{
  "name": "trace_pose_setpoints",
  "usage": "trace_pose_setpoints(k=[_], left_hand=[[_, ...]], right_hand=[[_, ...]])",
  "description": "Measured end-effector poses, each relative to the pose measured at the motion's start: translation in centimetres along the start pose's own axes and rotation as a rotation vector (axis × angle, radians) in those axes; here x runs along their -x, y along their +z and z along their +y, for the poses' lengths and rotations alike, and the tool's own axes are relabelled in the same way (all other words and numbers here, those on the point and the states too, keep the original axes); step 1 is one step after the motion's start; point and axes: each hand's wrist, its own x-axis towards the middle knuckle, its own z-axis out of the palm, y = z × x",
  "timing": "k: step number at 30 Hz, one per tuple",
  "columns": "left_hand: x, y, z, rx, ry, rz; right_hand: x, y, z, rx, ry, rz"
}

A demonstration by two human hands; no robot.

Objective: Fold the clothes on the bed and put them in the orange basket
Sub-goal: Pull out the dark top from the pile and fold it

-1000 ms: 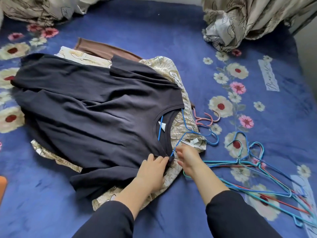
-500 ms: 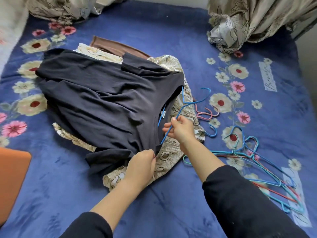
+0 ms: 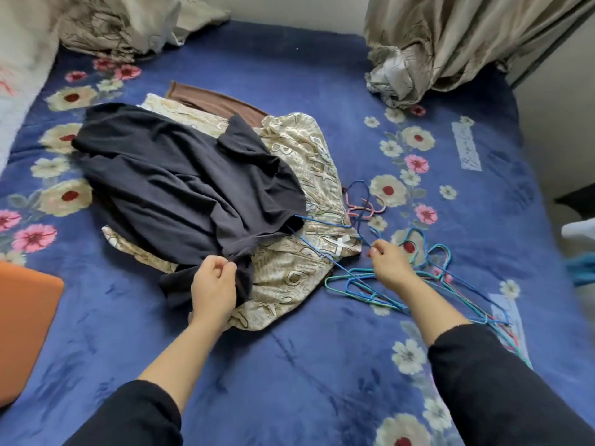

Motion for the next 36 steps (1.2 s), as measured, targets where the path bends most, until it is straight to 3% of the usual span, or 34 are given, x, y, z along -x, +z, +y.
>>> trace_pose_setpoints(k=[4, 9, 13, 15, 18, 25, 30, 33, 36], left_hand=[[-0.4, 2.1, 1.4, 0.194, -0.141, 0.075], [0.0, 4.3, 1.7, 0.1, -0.181, 0.1], [0.4, 6.0, 2.0, -0.032, -0.1, 0.026], [0.5, 6.3, 2.3, -0.059, -0.066, -0.019], [1.4, 6.0, 2.2, -0.137, -0.003, -0.075], [2.4, -0.4, 4.0, -0.152, 0.1, -0.119], [5.4, -7.9, 7.2, 0.077, -0.085, -0.447], [8.0, -12.2, 9.3, 0.231, -0.169, -0.636], [9.6, -16.6, 11.5, 0.24, -0.158, -0.778]], right_hand=[[1.9, -2.9, 8.2, -0.072, 0.027, -0.034], [1.3, -6.0, 14.9, 0.021, 0.141, -0.041], [-0.7, -6.2, 16.5, 0.251, 0.352, 0.228], [-1.2, -5.0, 15.6, 0.286, 0.374, 0.217], [-0.6, -0.8, 13.7, 0.244, 0.25, 0.065], [4.9, 6.8, 1.7, -0.149, -0.086, -0.13], [10.3, 8.6, -6.0, -0.047, -0.214, -0.051], [12.7, 9.1, -8.2, 0.027, -0.13, -0.025], [13.9, 9.2, -9.4, 0.0, -0.031, 0.036]])
